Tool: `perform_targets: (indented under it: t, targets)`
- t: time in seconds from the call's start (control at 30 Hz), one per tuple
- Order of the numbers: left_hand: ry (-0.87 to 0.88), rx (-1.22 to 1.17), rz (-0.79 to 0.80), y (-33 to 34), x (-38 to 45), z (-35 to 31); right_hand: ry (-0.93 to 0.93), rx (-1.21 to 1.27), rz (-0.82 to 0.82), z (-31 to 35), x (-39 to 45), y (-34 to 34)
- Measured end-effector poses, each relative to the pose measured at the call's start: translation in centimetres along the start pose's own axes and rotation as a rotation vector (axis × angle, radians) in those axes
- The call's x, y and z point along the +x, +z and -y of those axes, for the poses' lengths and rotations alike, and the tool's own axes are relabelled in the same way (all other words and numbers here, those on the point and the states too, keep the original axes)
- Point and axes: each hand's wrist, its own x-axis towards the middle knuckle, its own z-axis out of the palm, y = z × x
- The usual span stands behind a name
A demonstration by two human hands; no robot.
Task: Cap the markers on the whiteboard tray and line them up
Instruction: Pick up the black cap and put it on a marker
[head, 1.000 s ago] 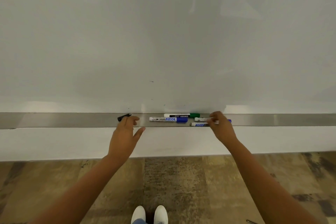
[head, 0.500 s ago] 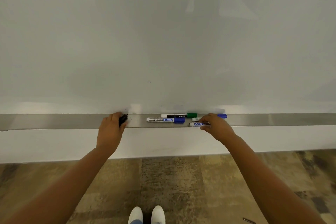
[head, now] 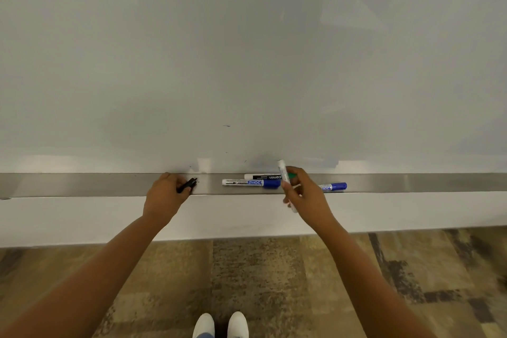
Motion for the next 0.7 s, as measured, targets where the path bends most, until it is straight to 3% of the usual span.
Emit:
perform_targets:
  t: [0.1, 0.37, 0.53, 0.7]
  targets:
    - [-0.006, -0.034, 0.006, -0.1, 0.0, 0.0, -0.018, -0.001, 0.084, 1.3, -0.6, 0.4]
    - [0.061, -0.381, -0.058, -0.9, -2.8, -2.8, -0.069, 0.002, 0.115, 3.2, -1.2, 0.9]
    - [0.020, -0.857, 0.113, -2.0, -5.0, -5.2, -0.099, 0.010, 0.132, 4.8, -1.8, 1.6]
    - [0.142, -0.944, 0.227, -2.9, -6.2, -6.6, -0.131, 0.059, 0.144, 6.3, -2.6, 1.9]
